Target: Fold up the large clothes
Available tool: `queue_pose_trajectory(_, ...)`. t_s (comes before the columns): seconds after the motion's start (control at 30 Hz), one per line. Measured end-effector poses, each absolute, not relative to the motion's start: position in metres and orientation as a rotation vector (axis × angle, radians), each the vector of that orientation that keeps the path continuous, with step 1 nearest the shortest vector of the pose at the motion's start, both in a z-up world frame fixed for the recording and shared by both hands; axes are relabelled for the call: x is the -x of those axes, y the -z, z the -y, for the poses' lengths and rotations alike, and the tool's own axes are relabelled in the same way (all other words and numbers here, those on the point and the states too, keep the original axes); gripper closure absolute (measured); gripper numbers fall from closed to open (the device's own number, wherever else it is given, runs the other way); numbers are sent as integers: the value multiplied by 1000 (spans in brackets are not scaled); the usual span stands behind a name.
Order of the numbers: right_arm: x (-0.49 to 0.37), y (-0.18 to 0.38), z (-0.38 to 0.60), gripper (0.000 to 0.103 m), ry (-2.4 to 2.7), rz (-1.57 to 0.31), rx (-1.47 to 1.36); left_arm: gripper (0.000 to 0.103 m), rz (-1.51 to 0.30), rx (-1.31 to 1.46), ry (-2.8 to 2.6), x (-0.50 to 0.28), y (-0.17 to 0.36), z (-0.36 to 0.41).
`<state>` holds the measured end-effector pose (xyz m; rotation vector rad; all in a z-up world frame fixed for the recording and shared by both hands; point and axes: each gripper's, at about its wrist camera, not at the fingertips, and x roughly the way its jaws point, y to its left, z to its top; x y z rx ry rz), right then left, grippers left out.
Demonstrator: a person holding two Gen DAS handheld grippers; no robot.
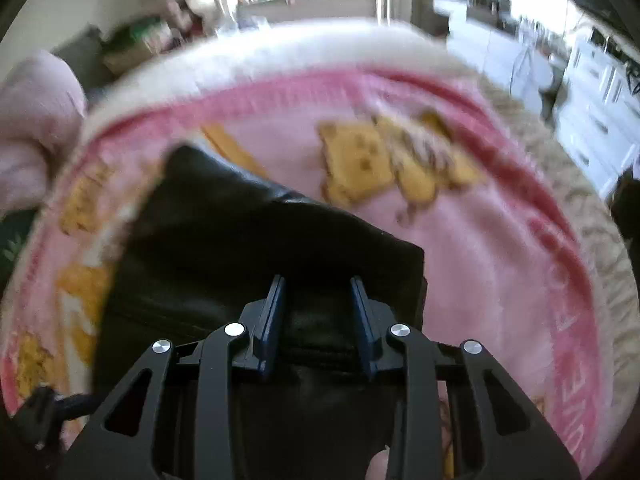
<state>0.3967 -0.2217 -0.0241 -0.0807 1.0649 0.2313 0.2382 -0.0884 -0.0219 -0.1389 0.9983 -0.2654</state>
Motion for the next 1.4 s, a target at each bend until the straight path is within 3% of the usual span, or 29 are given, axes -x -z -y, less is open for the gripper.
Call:
queue_pose_trajectory(0.2, -407, 46, 238, 72, -241, -1142, -42, 8, -994, 165, 287, -239, 28, 89)
queue_pose_trajectory(0.43, -393, 22, 238, 68, -252, -1071, -56, 9, -999, 159, 275, -234, 19, 90)
queue_pose_trajectory(0.47, -388, 17, 239, 59, -272, -1059, -75, 9, -999, 159, 274, -233, 18, 89)
queue_pose_trajectory(0.5, -386, 13, 237, 43, -291, -1052, -87, 9, -995, 155, 272, -232, 17, 89)
queue_pose_trajectory(0.6, -371, -1, 231, 24, -277, -1024, -46, 9, -979, 130, 265, -226, 8, 90)
queue_pose_trajectory(0.97, -290, -60, 262, 8, -247, -846, -99, 9, -926, 126, 250, -198, -24, 82)
queue_pose_trajectory(1.4, -197, -87, 277, 5, -298, -722, -127, 9, -864, 146, 236, -155, -41, 77)
